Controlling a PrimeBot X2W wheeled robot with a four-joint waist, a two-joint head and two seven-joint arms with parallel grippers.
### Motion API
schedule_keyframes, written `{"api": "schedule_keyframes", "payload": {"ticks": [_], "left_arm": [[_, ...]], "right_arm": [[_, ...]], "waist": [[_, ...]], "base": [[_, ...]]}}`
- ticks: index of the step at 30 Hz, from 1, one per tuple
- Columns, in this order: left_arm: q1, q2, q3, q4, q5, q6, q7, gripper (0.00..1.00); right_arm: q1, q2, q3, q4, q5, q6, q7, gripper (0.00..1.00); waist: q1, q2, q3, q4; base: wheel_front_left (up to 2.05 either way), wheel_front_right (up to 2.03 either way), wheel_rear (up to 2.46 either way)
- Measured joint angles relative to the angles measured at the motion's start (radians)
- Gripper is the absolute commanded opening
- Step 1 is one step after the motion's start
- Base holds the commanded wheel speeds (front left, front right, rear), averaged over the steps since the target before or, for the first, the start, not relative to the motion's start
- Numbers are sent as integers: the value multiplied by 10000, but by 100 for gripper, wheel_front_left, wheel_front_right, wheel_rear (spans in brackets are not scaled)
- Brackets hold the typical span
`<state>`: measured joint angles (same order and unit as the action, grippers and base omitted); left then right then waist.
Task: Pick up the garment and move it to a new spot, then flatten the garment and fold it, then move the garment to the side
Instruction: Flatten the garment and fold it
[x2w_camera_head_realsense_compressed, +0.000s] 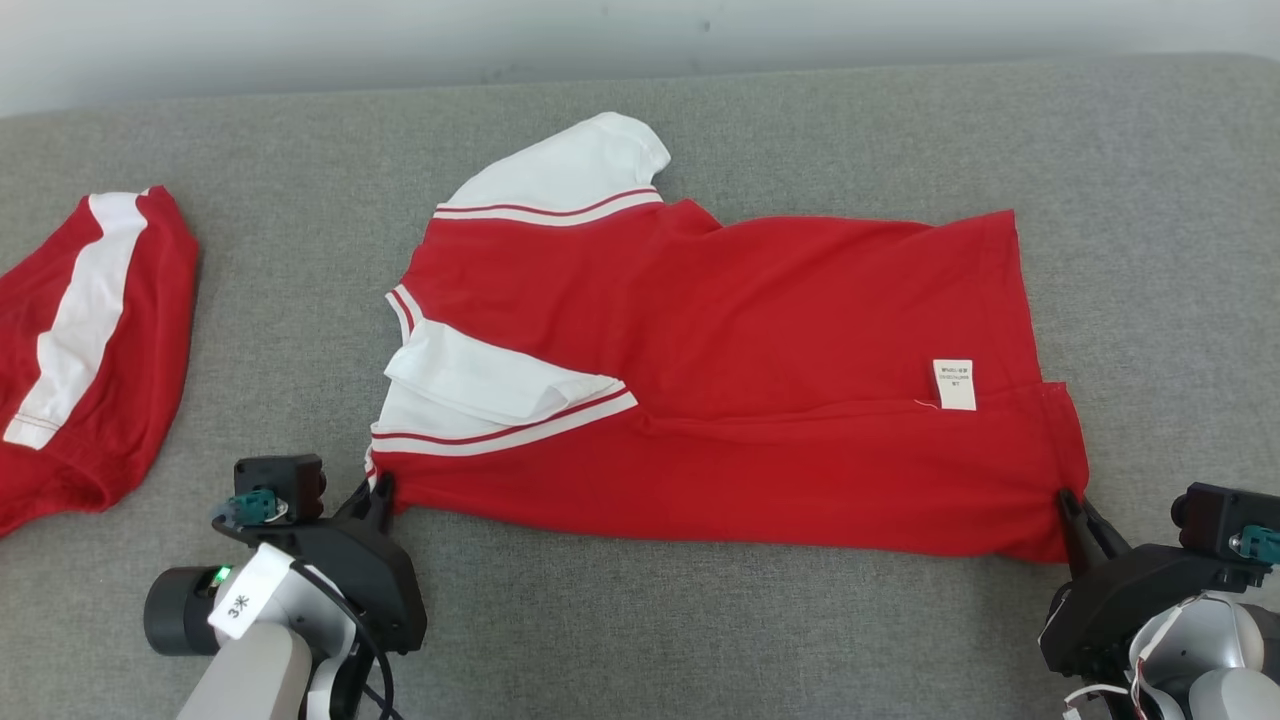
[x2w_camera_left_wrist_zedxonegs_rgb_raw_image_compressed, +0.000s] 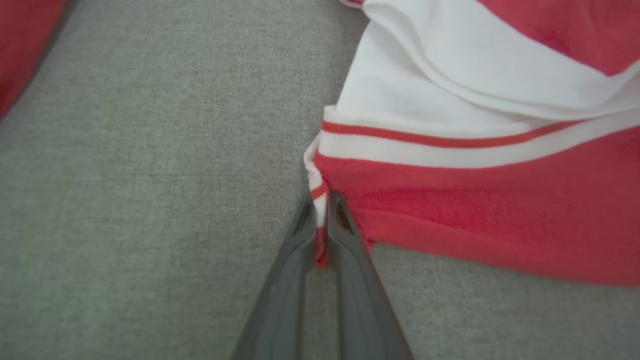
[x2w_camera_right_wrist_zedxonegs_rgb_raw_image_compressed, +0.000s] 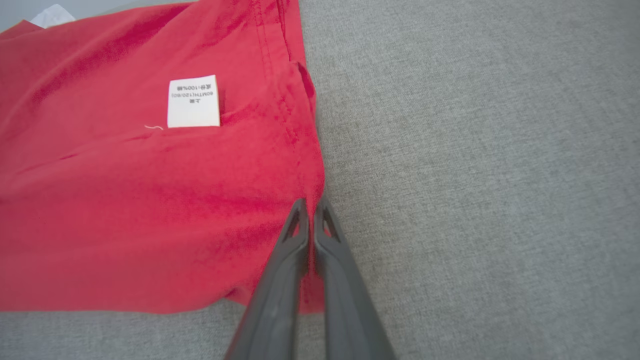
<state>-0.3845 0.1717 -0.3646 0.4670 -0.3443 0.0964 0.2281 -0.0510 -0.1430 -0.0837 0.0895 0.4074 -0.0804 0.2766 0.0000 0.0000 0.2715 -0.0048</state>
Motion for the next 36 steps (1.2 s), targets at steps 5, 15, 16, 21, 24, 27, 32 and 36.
{"api": "schedule_keyframes", "payload": {"ticks": [5,15,16,21,24,27,32,36], "left_arm": [[14,-8,-4,86,-13,0,0,0],[47,-12,-15,115,-59,-6,0,0],[48,-10,-15,115,-61,-6,0,0],[50,-12,-17,111,-67,-10,0,0],[48,-10,-17,100,-67,-10,0,0],[48,-10,-17,77,-67,-10,0,0],[46,-8,-21,36,-67,-13,0,0],[35,-6,-23,6,-67,-54,-2,0]], "right_arm": [[45,-2,-4,-50,-2,-4,-10,100],[228,8,17,-48,-2,-77,-4,35],[231,8,15,-42,-2,-77,4,36],[228,6,8,-36,0,-77,23,65],[228,2,-2,-33,0,-77,50,100],[226,-2,-21,-19,0,-77,50,100],[208,-6,-31,35,0,-77,67,72],[189,8,38,56,2,-77,121,14]], "waist": [[2,1,-145,-37],[2,0,-221,-26],[2,0,-222,-25],[1,1,-207,-23],[1,0,-179,-20],[1,1,-144,-16],[-1,0,-72,1],[-1,0,-22,33]], "base": [[0,0,0],[0,0,0],[0,0,0],[0,0,0],[0,0,0],[0,0,0],[0,0,0],[0,0,0]]}}
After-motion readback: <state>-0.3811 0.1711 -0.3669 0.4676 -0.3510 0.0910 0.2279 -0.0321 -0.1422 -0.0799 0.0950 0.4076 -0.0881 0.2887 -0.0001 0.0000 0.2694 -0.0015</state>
